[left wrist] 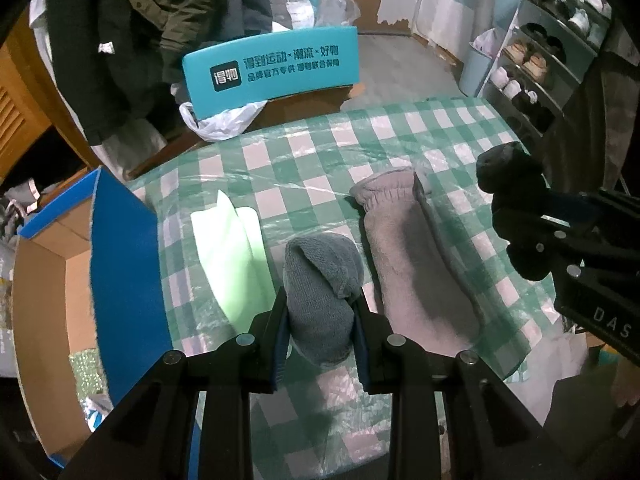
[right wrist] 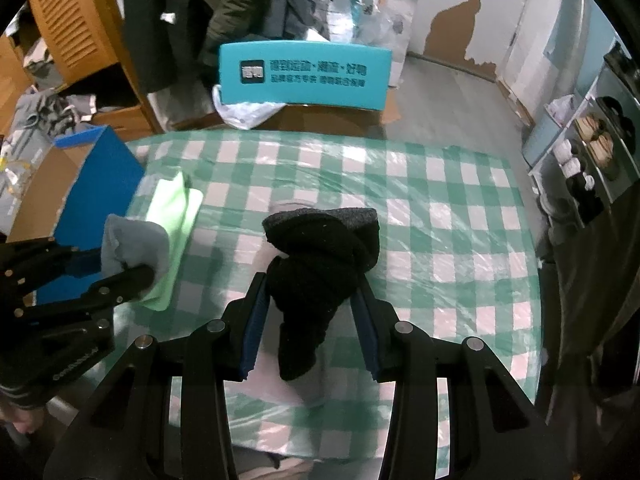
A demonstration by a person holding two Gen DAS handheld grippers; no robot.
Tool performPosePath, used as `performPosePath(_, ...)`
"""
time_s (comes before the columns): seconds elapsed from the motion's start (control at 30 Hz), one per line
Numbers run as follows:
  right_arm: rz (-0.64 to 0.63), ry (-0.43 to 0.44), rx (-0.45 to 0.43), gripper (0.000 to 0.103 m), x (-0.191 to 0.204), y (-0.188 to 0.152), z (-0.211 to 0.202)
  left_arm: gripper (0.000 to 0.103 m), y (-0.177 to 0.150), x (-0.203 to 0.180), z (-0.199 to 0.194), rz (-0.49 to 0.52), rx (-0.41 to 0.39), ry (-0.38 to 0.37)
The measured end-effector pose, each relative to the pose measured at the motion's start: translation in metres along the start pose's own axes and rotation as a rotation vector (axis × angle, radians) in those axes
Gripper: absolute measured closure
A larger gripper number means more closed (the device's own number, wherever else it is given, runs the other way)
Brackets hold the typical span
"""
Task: Organize soft objects
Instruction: 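Lift the grey sock with the left tool while the right tool carries the black sock to the box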
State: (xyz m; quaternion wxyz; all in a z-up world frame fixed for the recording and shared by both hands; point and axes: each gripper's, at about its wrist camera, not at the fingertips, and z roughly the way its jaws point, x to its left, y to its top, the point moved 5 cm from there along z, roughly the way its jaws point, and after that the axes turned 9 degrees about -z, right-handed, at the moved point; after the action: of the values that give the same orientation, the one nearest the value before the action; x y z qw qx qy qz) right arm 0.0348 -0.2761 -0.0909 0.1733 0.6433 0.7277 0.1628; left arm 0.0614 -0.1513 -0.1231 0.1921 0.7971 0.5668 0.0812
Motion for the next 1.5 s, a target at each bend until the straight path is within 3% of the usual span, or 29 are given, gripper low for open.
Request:
performPosePath(0.9, -0.126, 0.090, -0.061, 0.062, 0.077, 0.016, -0.034, 0.075, -0.016, 0.048, -0.057, -0.049, -0.098, 0.060)
performPosePath(1.5, -0.205, 0.131, -0.090, 0.062, 0.135, 0.041, -0.042, 0.075, -0.029, 0.107, -0.082, -0.134, -0.133, 0.106)
